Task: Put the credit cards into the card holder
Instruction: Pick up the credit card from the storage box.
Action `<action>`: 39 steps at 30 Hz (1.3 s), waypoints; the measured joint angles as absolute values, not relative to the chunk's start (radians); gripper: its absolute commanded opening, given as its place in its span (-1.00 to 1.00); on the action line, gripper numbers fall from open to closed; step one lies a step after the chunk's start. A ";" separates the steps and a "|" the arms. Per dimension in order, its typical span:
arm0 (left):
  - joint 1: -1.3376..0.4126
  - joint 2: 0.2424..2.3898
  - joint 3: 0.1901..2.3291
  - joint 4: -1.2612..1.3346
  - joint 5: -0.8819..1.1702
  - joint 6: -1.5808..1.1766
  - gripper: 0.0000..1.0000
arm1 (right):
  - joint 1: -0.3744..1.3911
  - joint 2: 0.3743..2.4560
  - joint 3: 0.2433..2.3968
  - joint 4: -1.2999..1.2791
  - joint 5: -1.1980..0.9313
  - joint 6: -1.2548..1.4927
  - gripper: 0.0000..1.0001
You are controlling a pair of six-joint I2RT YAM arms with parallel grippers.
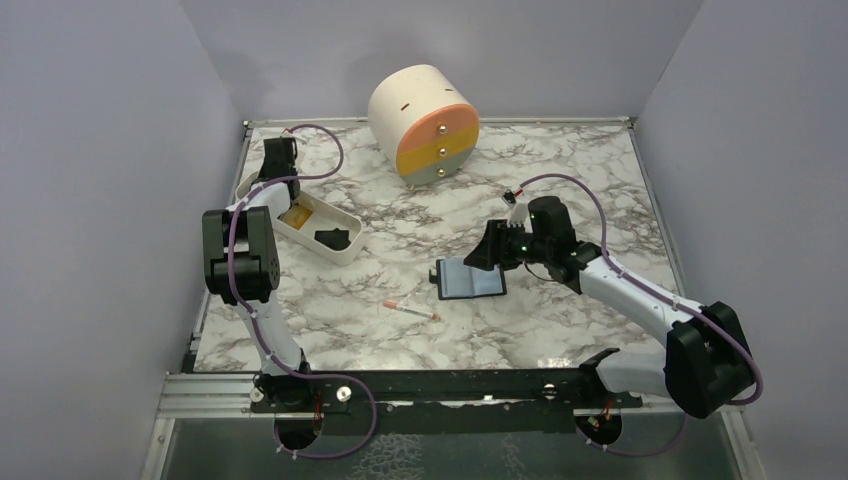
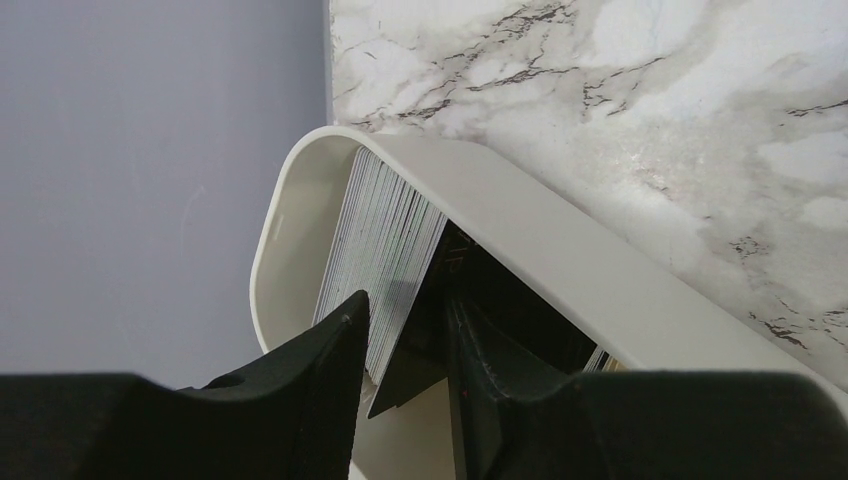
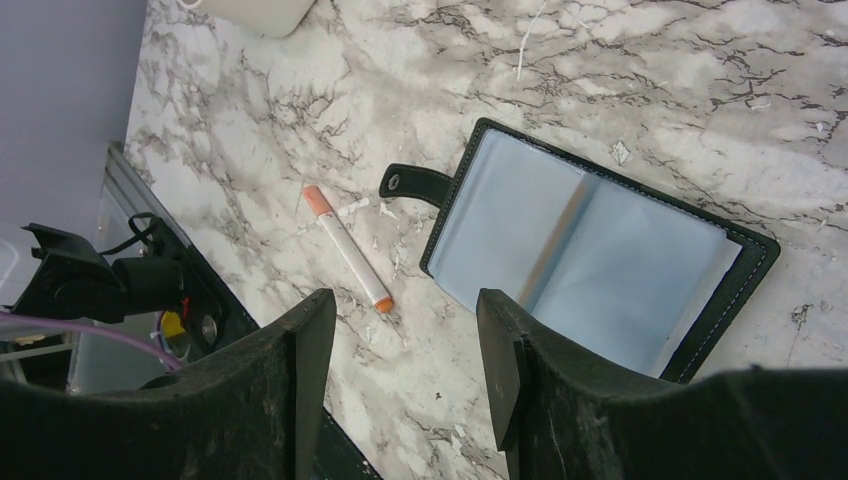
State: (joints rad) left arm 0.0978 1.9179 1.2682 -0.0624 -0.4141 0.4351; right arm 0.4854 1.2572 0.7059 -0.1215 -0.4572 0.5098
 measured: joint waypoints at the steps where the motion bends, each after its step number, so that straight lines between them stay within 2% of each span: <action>1: 0.097 1.918 1.268 -0.062 -0.414 0.437 -0.35 | 0.485 1.257 0.706 -0.121 -0.457 0.510 0.09; 6: 0.097 1.918 1.269 -0.061 -0.418 0.444 -0.52 | 0.485 1.257 0.706 -0.121 -0.457 0.510 0.08; 10: 0.096 1.918 1.269 -0.065 -0.420 0.444 -0.83 | 0.485 1.257 0.706 -0.121 -0.457 0.510 0.08; 12: 0.093 1.918 1.269 -0.075 -0.419 0.443 -0.90 | 0.485 1.257 0.706 -0.121 -0.457 0.510 0.08; 22: 0.055 1.895 1.279 -0.162 -0.419 0.413 -1.00 | 0.485 1.253 0.706 -0.121 -0.457 0.510 0.08; 30: 0.010 1.775 1.299 -0.286 -0.390 0.314 -1.00 | 0.485 1.219 0.706 -0.121 -0.458 0.511 0.08; 39: 0.004 1.588 1.320 -0.385 -0.202 0.109 -1.00 | 0.485 1.203 0.699 -0.121 -0.467 0.538 0.07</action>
State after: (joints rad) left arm 0.0044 1.5875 1.3201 -0.3851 -0.2024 0.1093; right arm 0.4854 1.2030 0.6991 -0.1207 -0.4667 0.5385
